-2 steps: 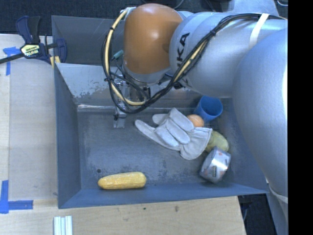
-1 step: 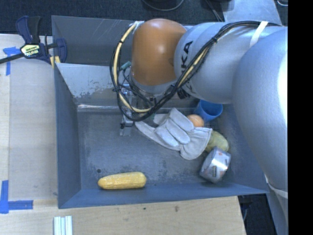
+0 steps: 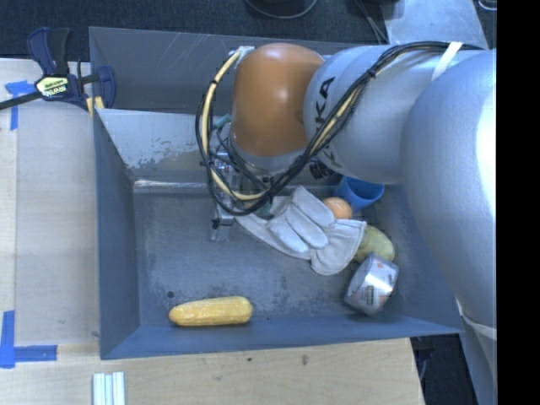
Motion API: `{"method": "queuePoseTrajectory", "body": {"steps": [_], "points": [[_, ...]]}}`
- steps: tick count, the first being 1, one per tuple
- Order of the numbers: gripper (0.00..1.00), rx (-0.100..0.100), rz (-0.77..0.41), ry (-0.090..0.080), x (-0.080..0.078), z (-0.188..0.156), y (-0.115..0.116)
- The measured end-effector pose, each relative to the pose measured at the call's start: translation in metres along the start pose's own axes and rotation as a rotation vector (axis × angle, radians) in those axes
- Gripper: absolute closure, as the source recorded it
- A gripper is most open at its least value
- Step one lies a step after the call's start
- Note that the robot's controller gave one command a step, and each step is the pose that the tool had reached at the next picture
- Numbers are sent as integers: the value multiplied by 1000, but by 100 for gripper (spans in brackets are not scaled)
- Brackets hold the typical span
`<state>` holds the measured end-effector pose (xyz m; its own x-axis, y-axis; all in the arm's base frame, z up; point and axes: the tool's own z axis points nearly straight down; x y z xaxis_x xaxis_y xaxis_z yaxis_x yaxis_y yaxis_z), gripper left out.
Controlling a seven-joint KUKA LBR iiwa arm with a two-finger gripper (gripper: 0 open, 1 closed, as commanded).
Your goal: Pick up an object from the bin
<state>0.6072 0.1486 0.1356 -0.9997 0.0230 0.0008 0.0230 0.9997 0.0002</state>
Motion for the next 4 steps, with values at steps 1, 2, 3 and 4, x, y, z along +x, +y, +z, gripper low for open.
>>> {"method": "queuePoseTrajectory", "body": {"steps": [1,2,3,4], "points": [[0,0,-72,-2,18,18,5],[0,-2,-341,1,23,16,-15],[0,-1,-340,-5,22,16,-29],[0,0,-176,-3,31,36,-45]]}}
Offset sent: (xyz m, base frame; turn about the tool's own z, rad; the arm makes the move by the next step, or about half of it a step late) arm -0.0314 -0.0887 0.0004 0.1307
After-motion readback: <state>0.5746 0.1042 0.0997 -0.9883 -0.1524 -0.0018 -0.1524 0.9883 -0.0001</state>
